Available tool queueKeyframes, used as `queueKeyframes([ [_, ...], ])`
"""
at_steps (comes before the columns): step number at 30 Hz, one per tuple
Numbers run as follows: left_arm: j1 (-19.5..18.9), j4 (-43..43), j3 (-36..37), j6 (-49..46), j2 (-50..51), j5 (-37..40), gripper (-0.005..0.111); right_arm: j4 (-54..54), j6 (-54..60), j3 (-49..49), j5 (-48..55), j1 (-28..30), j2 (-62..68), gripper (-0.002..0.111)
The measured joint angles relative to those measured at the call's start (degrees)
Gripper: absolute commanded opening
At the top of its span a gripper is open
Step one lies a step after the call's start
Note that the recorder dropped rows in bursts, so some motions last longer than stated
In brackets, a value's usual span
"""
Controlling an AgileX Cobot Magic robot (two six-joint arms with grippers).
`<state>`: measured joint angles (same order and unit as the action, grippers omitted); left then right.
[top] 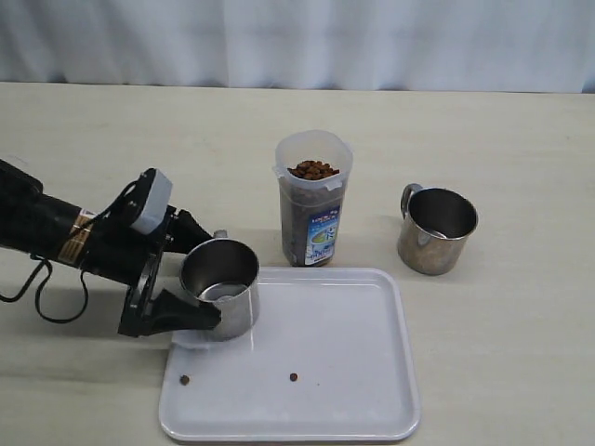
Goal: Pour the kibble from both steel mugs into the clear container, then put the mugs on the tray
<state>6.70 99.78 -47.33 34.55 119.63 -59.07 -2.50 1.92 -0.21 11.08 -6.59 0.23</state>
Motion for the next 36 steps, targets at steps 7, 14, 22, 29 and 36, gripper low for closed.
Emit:
queueKeyframes([
  [7, -5.0, 0.3, 0.0, 11.7, -2.7, -4.5, 0.089, 0.0, 0.0, 0.0, 0.0, 0.0, 0.0, 0.005],
  [14, -6.1, 0.3, 0.0, 13.3, -3.1, -10.0, 0.089, 0.0, 0.0, 0.0, 0.0, 0.0, 0.0, 0.005],
  [22, -7.4, 0.5, 0.0, 14.6, -5.6, -10.1, 0.086, 0.0, 0.0, 0.0, 0.0, 0.0, 0.0, 0.005],
  [29, -15.1, -2.2, 0.2, 25.0, -19.0, -10.1, 0.003, 0.0, 0.0, 0.0, 0.0, 0.0, 0.0, 0.005],
  [36, -23.4, -13.8, 9.7, 29.1, -40.8, -6.8, 0.0, 0.0, 0.0, 0.0, 0.0, 0.0, 0.0, 0.005],
])
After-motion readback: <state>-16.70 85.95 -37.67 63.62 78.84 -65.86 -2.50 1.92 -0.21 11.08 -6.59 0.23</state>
